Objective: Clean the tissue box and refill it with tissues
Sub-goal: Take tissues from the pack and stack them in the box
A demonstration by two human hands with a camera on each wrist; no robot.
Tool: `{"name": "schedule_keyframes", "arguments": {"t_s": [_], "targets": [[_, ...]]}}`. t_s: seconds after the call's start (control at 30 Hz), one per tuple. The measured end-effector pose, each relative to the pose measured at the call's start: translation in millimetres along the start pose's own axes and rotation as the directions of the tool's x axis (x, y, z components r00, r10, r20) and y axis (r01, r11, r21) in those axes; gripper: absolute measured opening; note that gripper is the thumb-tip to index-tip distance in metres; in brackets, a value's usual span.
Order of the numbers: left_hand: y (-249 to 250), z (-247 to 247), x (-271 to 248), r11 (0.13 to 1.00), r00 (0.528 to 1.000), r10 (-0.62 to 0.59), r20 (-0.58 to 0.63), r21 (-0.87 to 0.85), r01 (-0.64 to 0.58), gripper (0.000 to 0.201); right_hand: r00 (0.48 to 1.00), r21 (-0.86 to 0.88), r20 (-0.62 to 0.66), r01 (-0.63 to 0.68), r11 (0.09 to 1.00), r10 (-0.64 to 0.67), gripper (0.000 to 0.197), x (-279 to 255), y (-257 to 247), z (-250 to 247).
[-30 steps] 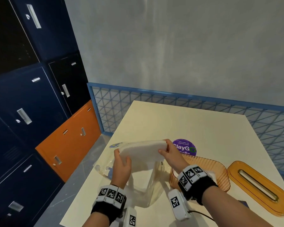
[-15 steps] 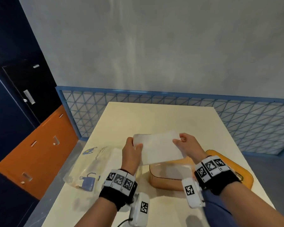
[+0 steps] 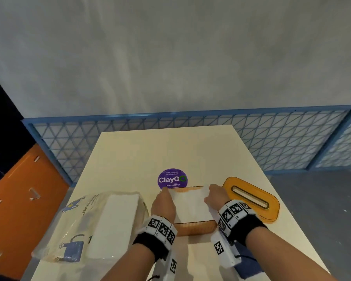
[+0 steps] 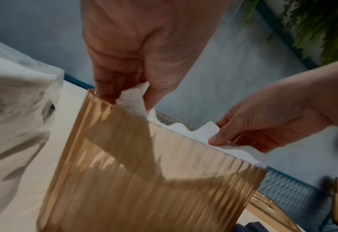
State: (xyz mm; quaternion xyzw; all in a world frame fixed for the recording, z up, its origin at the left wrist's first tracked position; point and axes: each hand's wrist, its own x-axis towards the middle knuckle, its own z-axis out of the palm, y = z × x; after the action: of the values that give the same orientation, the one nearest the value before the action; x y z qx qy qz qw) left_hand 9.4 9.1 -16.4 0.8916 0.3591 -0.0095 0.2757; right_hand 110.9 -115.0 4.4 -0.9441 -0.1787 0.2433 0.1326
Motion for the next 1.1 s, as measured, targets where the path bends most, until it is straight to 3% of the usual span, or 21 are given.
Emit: {"name": "schedule_keyframes", "arguments": {"t_s": [0.07,0.17,0.3,0.37,0.4,0.53,0.67,0.83,1.0,1.1], "targets": [[1.6,2.7,1.5,0.999,1.0,0.01,0.009,0.052,-0.011,0.035,1.0,-0.075,0.008,-0.002,0.997,0.003,0.012,1.1,-3.4,6.1],[2.7,7.8,1.9,0.991,0.998,0.056,-0.016,0.123,-0.054,0.038,1.0,-0.123,0.018,-0.015,0.992,0.017,0.026,-2.1,-7.8,10.2],[1.7,7.0,-0.3,0.938,0.948,0.263,-0.181,0.28,-0.207,0.03,0.997,-0.172,-0.027,0.063,0.983,-0.069,0.041,-10.6,-6.0,15.8],[1.8,11.0,-1.3,0.937,0.966,0.253,-0.059,0.261,-0.23,0.03,0.988,-0.216,-0.097,0.098,0.971,-0.122,0.042,-14.7,-6.9,20.6],[1.0,14.8,1.0,0.935,0.972,0.236,0.015,0.269,-0.231,0.033,0.985,-0.249,-0.072,0.133,0.959,-0.155,0.041,-15.7,-8.1,22.8],[3.8,20.0,10.4,0.918,0.958,0.119,0.262,0.338,-0.206,0.033,0.969,-0.343,0.163,0.23,0.911,-0.183,0.04,-4.5,-13.8,25.5],[4.3,20.2,17.0,0.927,0.927,0.001,0.375,0.347,-0.141,0.032,0.95,-0.426,0.264,0.271,0.863,-0.168,0.034,4.5,-12.2,27.4],[2.4,18.4,25.1,0.927,0.905,-0.032,0.424,0.352,-0.132,0.034,0.946,-0.427,0.28,0.274,0.862,-0.163,0.038,8.1,-7.2,30.4],[1.8,19.2,20.3,0.941,0.926,0.021,0.377,0.306,-0.147,0.033,0.946,-0.451,0.266,0.293,0.843,-0.186,0.036,4.2,-9.2,25.1],[4.2,4.7,6.3,0.967,0.966,0.191,0.174,0.137,-0.216,0.034,0.954,-0.338,0.063,0.297,0.893,-0.293,0.038,-0.9,-6.4,14.2]]}}
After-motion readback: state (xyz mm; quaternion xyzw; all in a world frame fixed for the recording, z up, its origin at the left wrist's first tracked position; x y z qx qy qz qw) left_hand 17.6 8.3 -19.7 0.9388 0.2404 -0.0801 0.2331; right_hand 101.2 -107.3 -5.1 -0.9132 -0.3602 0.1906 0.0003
